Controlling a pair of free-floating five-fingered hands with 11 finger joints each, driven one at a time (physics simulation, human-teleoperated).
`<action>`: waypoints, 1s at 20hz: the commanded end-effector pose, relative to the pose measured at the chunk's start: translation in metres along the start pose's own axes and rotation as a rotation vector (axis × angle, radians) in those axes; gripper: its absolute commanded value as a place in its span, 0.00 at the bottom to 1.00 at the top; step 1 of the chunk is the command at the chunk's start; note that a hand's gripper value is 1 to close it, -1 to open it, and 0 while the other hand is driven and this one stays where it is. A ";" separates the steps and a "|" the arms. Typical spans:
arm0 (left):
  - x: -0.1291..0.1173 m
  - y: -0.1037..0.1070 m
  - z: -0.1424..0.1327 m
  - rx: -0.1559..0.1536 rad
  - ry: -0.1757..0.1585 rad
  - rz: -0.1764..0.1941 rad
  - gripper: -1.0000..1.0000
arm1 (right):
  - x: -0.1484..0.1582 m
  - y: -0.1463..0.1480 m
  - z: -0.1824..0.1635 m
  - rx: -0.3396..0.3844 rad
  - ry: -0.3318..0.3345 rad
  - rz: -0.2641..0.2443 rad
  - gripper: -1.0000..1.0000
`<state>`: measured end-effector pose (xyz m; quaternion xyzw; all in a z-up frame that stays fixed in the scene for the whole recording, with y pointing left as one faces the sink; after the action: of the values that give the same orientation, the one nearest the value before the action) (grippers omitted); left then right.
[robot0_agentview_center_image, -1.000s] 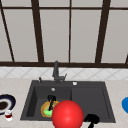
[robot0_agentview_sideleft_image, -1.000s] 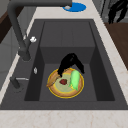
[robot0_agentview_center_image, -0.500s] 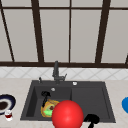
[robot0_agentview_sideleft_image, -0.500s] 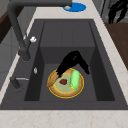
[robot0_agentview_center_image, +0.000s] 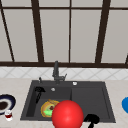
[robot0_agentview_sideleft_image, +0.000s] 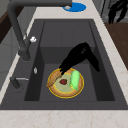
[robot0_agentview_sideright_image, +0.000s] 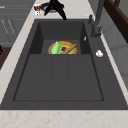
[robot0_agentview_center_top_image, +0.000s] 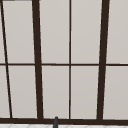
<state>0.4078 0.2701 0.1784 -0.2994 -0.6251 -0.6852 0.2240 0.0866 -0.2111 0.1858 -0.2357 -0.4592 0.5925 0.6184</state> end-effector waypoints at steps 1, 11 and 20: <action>0.029 0.012 0.015 0.006 -0.028 -0.027 0.00 | 0.000 0.000 0.000 0.000 0.000 0.000 0.50; 0.076 0.024 0.071 0.015 -0.021 0.008 0.00 | 0.000 0.000 0.000 0.000 0.000 0.000 0.50; 0.076 0.015 0.126 0.010 -0.017 -0.002 0.00 | 0.000 0.000 0.000 0.000 0.000 0.000 0.50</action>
<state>0.3794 0.3812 0.2488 -0.3036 -0.6305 -0.6799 0.2194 0.0866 -0.2111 0.1858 -0.2357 -0.4592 0.5925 0.6184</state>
